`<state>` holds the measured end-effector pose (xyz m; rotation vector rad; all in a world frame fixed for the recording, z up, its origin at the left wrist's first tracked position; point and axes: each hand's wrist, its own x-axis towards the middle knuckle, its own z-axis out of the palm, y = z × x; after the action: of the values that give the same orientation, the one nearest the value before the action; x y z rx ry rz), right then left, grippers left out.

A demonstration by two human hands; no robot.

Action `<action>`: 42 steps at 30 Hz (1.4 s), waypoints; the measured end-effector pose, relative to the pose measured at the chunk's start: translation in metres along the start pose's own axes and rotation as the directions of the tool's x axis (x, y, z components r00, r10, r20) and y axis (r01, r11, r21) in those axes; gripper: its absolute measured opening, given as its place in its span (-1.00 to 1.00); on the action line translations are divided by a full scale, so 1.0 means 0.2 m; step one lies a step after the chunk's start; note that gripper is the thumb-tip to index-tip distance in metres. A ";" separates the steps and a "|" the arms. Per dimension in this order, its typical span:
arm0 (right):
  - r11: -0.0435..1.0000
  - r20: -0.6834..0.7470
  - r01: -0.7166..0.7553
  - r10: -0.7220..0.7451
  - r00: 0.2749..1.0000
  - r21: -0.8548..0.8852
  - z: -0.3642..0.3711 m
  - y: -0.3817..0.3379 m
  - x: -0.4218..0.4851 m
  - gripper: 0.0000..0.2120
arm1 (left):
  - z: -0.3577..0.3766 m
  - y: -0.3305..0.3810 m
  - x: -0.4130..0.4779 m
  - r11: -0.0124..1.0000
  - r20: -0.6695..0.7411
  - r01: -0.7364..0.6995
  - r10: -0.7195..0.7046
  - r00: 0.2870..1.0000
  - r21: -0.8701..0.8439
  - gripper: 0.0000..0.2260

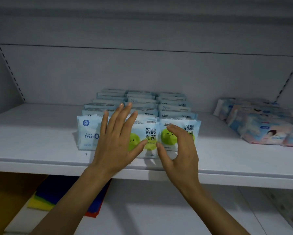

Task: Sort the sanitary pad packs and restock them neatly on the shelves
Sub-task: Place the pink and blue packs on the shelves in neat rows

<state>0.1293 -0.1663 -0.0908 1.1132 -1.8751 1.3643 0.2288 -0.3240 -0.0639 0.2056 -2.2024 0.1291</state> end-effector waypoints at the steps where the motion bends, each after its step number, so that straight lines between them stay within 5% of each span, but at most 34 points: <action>1: 1.000 0.001 0.019 -0.019 1.000 -0.019 -0.05 0.01 0.01 -0.56 | 0.00 0.05 0.02 1.000 -0.013 -0.010 0.010 1.000 -0.010 -0.37; 7: 0.944 0.075 0.046 -0.023 0.997 -0.327 -0.53 0.15 -0.02 -0.41 | 0.06 0.51 0.12 0.987 0.031 -0.125 0.129 0.991 -0.103 -0.39; 23: 0.625 -0.232 -0.335 0.243 0.942 -0.705 -2.48 0.56 -0.51 -0.33 | 0.22 2.39 0.33 0.800 0.003 -0.436 0.479 0.878 -0.412 -0.38; 31: 0.581 -0.217 -0.370 0.317 0.923 -0.725 -2.84 0.87 -0.50 -0.37 | 0.41 2.84 0.51 0.782 0.065 -0.412 0.495 0.866 -0.467 -0.37; 42: 0.551 -0.026 -0.244 0.372 0.928 -0.798 -3.19 1.62 -0.23 -0.44 | 1.22 3.42 0.92 0.808 0.211 -0.208 0.376 0.902 -0.551 -0.33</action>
<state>-0.1471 0.4950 -0.0760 0.4144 -2.4866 0.4207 -0.2029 0.2873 -0.0742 -0.4584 -2.4798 -0.3536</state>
